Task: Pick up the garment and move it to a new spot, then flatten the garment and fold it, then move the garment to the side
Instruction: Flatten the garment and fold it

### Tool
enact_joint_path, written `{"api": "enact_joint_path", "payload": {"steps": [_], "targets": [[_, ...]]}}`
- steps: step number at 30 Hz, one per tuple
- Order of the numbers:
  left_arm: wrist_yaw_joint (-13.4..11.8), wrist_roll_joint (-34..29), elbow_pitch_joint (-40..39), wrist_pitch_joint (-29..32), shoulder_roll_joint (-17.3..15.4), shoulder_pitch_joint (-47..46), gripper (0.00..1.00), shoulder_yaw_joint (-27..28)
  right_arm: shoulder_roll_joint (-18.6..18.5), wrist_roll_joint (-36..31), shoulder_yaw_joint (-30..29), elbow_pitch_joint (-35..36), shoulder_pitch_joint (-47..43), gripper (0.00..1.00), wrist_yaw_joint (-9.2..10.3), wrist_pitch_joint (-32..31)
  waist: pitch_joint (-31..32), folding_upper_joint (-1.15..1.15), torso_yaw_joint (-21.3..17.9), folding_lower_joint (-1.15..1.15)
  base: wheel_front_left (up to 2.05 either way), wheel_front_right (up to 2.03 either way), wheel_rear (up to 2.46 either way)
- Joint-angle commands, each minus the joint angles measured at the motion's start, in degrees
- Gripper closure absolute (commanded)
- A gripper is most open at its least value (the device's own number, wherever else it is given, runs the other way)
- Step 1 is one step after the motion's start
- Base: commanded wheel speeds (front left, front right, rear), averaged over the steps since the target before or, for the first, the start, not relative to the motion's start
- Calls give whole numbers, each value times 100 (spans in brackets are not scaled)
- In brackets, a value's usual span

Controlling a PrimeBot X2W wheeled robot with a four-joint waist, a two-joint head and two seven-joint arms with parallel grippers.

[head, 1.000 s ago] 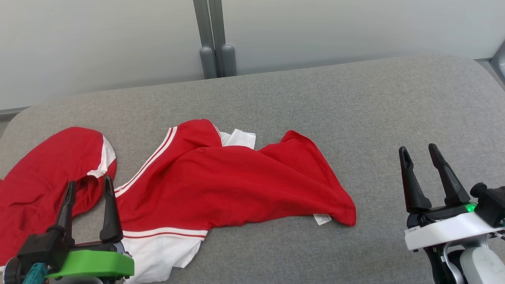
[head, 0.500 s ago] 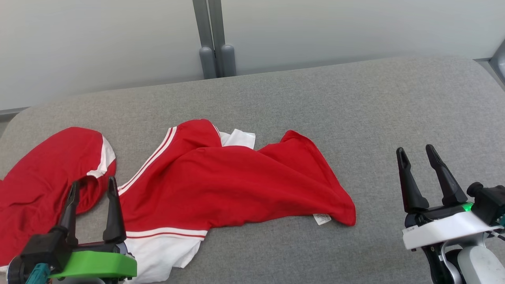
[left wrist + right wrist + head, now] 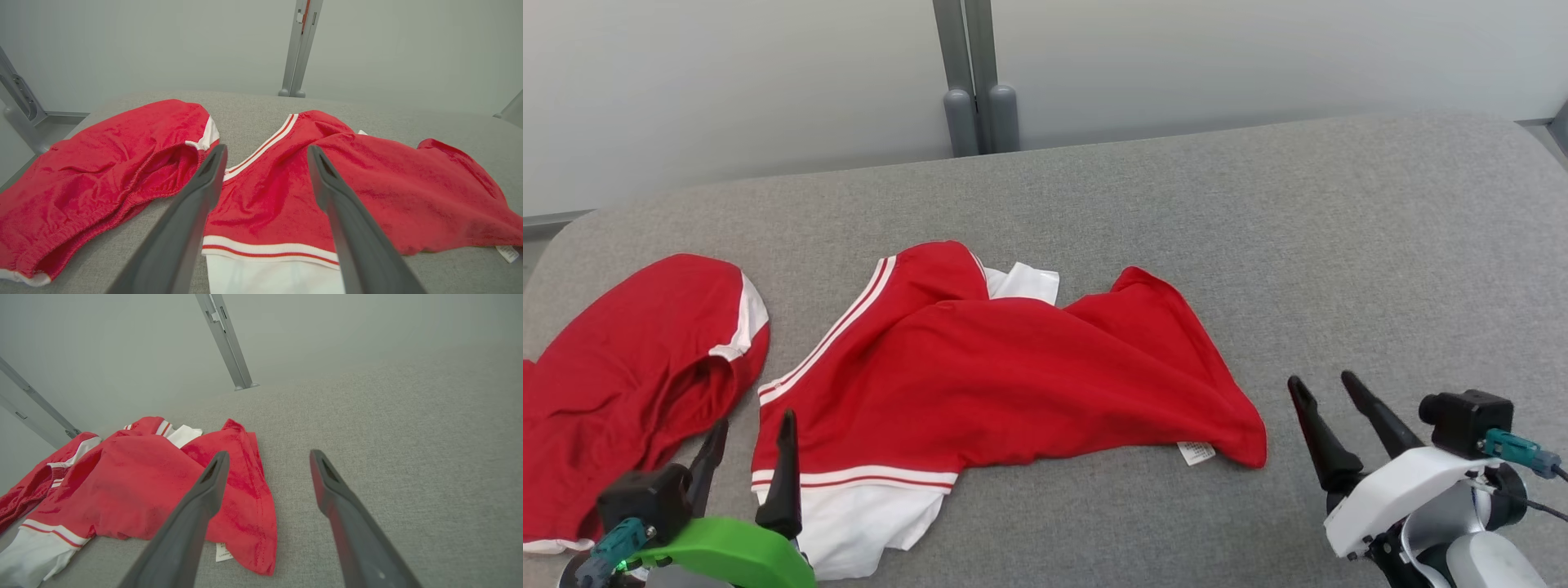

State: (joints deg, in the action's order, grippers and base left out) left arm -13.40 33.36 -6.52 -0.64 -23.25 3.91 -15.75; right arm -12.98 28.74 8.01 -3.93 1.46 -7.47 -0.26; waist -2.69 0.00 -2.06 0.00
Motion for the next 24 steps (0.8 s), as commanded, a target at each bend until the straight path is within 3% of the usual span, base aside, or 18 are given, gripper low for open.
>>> {"api": "enact_joint_path", "payload": {"steps": [1, 7, 13, 24], "targets": [[-36, 97, -21, 204, -110, 116, 0, -28, -3, 69, 36, -89, -79, 0, -5, -186, 0, 0, 12, 0, 0, 0, 0], [-38, 326, -171, 1033, -405, 358, 0, -109, 81, 196, 40, -419, -108, 0, -5, -785, -57, 0, 81, 0, 0, 0, 0], [65, 691, -172, 1766, -545, 544, 0, -276, 122, 281, 45, -601, 82, 0, -5, -948, -173, 0, 142, 0, 0, 0, 0], [189, 950, 426, 2166, -462, 298, 0, -425, 147, 576, 293, -1135, 582, 0, -4, -1265, -402, 0, 170, 0, 0, 0, 0]]}}
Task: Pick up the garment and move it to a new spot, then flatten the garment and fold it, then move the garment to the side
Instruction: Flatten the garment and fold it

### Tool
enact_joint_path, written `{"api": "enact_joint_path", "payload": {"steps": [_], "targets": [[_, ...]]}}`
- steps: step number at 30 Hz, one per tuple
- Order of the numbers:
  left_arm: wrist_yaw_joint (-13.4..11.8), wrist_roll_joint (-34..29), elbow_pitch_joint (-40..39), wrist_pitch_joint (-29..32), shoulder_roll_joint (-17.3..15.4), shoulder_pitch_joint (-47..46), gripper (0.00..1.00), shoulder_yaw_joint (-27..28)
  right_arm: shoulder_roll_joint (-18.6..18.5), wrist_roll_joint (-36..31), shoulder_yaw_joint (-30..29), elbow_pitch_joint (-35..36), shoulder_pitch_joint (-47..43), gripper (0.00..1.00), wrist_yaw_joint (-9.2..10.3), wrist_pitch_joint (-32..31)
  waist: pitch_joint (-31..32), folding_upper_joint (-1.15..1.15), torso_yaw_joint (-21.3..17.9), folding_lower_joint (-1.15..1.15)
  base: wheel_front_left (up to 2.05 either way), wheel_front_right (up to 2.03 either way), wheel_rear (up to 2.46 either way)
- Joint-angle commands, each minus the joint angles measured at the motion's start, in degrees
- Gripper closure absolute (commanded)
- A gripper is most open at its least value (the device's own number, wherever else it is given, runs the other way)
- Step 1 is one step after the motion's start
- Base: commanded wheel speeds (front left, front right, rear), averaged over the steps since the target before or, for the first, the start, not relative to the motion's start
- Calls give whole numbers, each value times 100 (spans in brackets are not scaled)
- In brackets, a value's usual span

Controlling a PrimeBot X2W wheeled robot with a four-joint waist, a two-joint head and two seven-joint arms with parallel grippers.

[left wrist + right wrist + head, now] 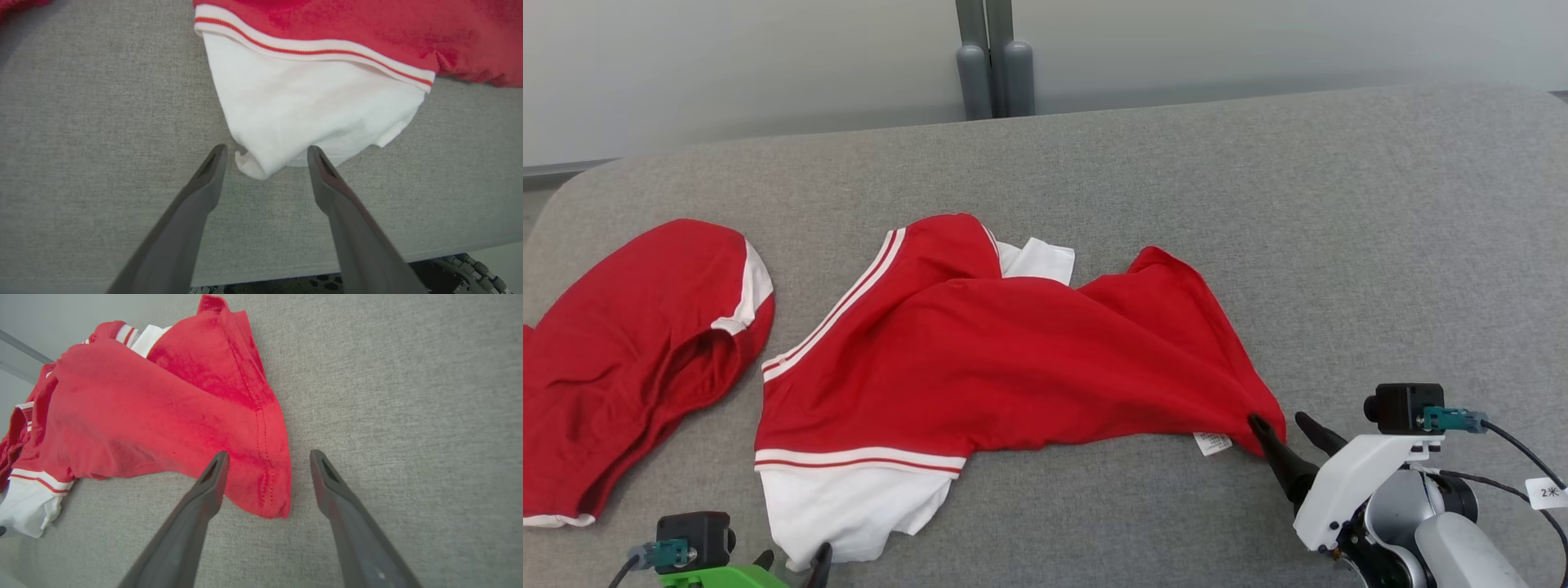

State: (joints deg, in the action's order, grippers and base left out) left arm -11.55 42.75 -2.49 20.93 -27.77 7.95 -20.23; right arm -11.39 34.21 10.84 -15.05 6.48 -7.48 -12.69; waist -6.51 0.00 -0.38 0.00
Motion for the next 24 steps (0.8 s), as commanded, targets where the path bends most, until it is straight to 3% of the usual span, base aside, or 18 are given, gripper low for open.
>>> {"api": "enact_joint_path", "payload": {"steps": [1, 22, 23, 24], "targets": [[-1, 30, 67, 4, 4, -117, 0, 26, -5, 58, 29, -68, 107, 0, -3, -25, -32, 0, 6, 0, 0, 0, 0], [49, 41, 446, 44, 94, -476, 0, -83, 89, 75, 76, -755, 451, 0, -3, -97, -256, 0, 97, 0, 0, 0, 0], [39, 55, 425, 39, 82, -445, 2, -66, 90, 88, 87, -771, 461, 0, -3, -92, -262, 0, 98, 0, 0, 0, 0], [38, 72, 403, 47, 67, -400, 20, -61, 89, 102, 101, -788, 471, 0, -3, -91, -270, 0, 103, 0, 0, 0, 0]]}}
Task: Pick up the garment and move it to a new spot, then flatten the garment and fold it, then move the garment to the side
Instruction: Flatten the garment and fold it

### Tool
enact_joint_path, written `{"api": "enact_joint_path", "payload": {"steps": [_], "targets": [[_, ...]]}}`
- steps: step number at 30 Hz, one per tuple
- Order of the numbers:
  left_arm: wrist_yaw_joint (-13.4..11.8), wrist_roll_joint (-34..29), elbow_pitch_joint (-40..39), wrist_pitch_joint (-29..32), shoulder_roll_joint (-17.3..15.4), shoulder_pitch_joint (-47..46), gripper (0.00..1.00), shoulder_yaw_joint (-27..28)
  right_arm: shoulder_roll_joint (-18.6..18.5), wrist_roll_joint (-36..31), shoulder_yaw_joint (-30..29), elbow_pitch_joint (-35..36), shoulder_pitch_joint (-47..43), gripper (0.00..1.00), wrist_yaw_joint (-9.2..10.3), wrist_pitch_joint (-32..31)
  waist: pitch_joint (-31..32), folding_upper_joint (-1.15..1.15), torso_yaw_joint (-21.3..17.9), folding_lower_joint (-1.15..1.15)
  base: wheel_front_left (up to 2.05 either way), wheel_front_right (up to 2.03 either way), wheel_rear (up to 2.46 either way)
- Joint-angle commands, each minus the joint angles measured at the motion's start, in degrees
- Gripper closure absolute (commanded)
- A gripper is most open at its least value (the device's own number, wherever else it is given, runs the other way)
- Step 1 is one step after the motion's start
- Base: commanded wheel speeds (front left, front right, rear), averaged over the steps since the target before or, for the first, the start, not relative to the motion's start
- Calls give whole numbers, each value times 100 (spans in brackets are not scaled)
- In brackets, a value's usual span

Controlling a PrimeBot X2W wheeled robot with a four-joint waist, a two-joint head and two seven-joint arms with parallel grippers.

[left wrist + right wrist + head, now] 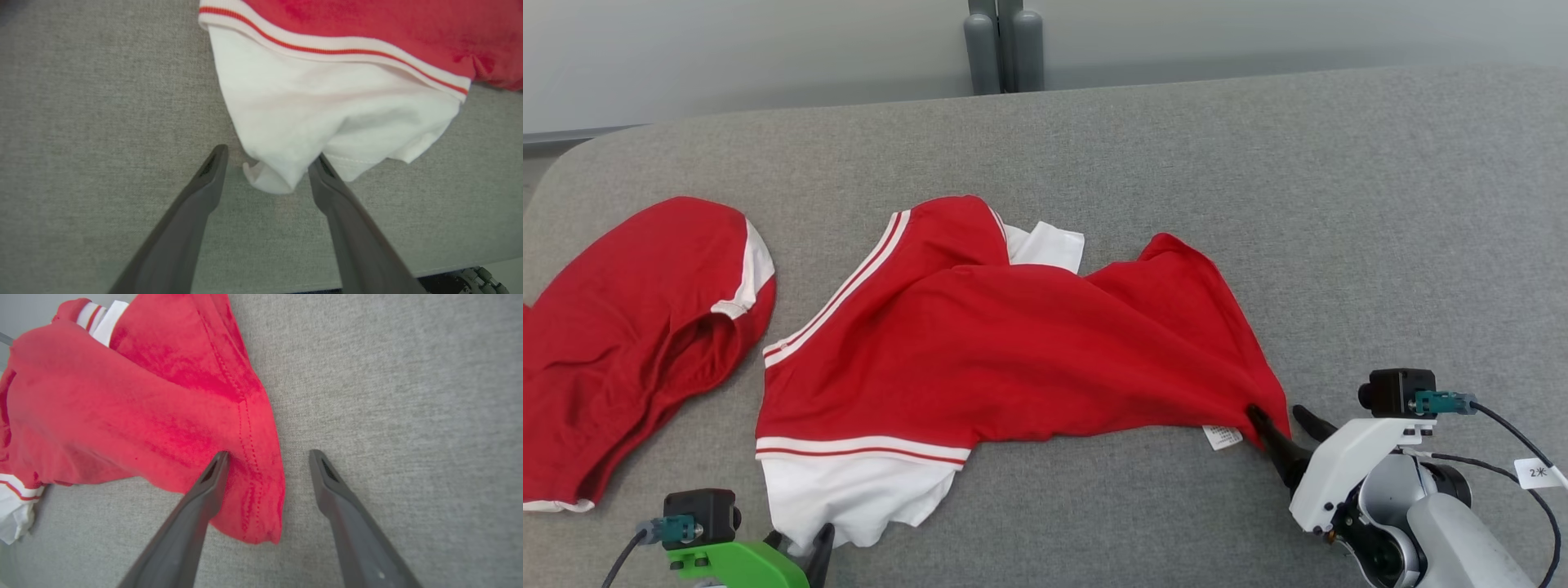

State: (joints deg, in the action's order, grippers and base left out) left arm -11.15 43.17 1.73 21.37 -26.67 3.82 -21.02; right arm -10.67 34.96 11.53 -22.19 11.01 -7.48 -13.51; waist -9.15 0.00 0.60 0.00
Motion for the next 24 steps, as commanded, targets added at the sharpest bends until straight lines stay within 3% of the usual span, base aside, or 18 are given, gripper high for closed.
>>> {"api": "enact_joint_path", "payload": {"steps": [1, 2, 3, 4, 6, 7, 24], "targets": [[11, 45, -45, 21, -53, 39, 51, 14, 15, 41, 43, -90, 19, 0, -3, -1, -13, 0, 13, 0, 0, 0, 0], [31, 60, -62, 19, -59, 47, 56, 7, 7, 63, 50, -103, 14, 15, -3, 1, -17, 0, 24, 0, 0, 0, 0], [61, 84, -74, 39, -67, 53, 82, -4, -3, 83, 65, -123, 7, 51, -3, -8, -18, 0, 35, 0, 0, 0, 0], [72, 88, -77, 55, -73, 57, 95, -19, -8, 92, 77, -137, 5, 56, -3, -9, -19, 0, 43, 0, 0, 0, 0], [117, 116, -81, 72, -56, 43, 100, -49, -16, 131, 103, -157, 4, 72, -4, 7, -16, 0, 59, 0, 0, 0, 0], [131, 125, -91, 69, -39, 25, 100, -57, -27, 148, 115, -159, 7, 100, -3, 19, -16, 0, 68, 0, 0, 0, 0], [174, 16, -675, -325, -234, 16, 100, 149, -374, 558, 350, 296, -36, 100, -3, 777, 119, 0, 113, 0, 0, 0, 0]]}}
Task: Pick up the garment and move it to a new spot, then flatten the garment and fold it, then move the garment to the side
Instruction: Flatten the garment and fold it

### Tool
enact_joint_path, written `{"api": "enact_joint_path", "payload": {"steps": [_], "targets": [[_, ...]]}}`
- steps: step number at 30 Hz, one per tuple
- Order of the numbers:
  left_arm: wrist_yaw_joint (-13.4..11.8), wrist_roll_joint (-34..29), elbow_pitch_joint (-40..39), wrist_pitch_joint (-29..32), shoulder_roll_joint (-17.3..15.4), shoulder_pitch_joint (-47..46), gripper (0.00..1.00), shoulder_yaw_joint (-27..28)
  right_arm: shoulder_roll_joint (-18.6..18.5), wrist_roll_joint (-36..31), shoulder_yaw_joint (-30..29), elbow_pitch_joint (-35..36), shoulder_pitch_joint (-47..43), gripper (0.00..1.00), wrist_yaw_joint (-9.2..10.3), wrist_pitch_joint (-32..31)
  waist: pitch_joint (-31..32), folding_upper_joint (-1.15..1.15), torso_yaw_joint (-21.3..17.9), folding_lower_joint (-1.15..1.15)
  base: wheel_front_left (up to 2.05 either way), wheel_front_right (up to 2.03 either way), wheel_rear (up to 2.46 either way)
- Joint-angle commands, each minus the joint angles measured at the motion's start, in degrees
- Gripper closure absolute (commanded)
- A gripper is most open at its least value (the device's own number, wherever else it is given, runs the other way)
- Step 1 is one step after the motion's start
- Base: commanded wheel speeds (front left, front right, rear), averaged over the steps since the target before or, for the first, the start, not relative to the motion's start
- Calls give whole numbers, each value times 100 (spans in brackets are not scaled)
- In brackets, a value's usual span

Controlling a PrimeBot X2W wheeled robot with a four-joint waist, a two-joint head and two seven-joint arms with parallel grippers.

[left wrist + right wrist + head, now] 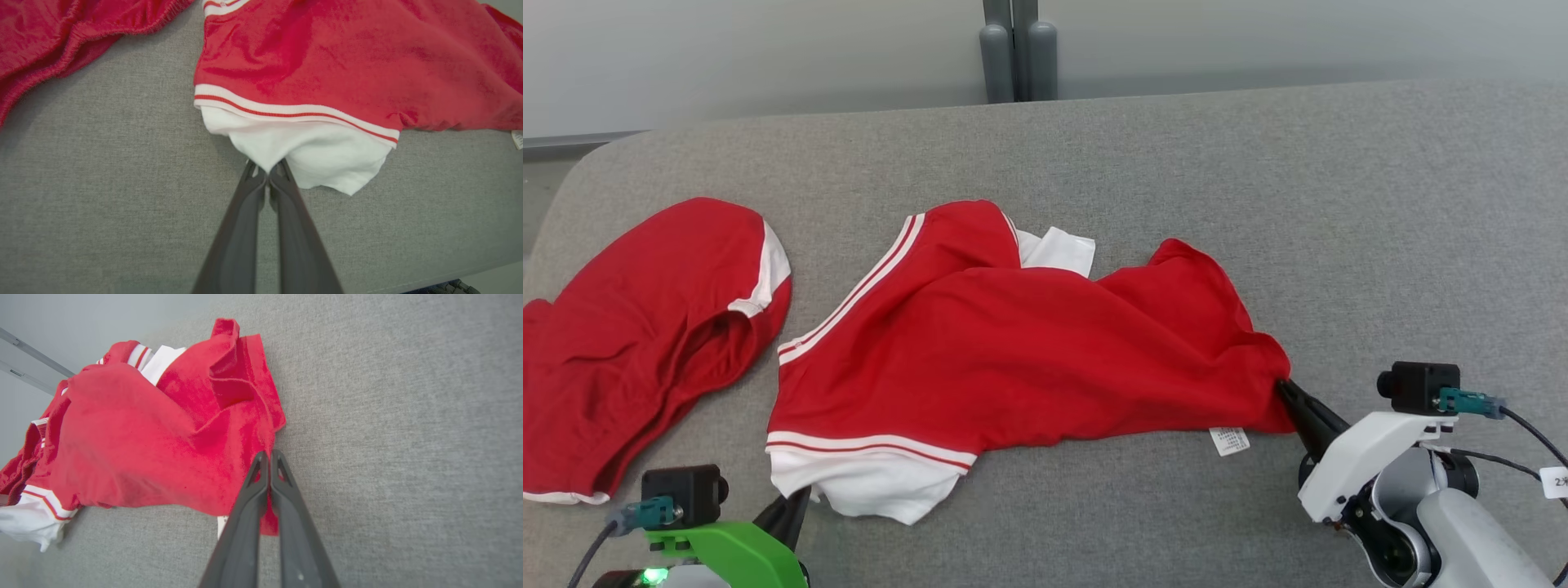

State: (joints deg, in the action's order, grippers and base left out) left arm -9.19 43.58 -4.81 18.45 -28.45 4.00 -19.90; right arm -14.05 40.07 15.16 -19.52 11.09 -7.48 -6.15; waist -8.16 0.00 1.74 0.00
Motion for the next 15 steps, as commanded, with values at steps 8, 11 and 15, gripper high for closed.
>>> {"api": "enact_joint_path", "payload": {"steps": [8, 11, 15], "targets": [[-76, -243, -781, -345, -185, -176, 100, 229, -163, 203, -101, 706, -175, 100, -4, 501, 83, 0, -48, 0, 0, 0, 0], [-32, -354, -974, -557, -145, -387, 100, 294, -185, 280, -136, 1005, -131, 100, -3, 660, 32, 0, -86, 0, 0, 0, 0], [71, -486, -1009, -736, -142, -921, 100, 345, -225, 400, -127, 1309, 162, 100, -4, 797, -150, 0, -141, 0, 0, 0, 0]]}}
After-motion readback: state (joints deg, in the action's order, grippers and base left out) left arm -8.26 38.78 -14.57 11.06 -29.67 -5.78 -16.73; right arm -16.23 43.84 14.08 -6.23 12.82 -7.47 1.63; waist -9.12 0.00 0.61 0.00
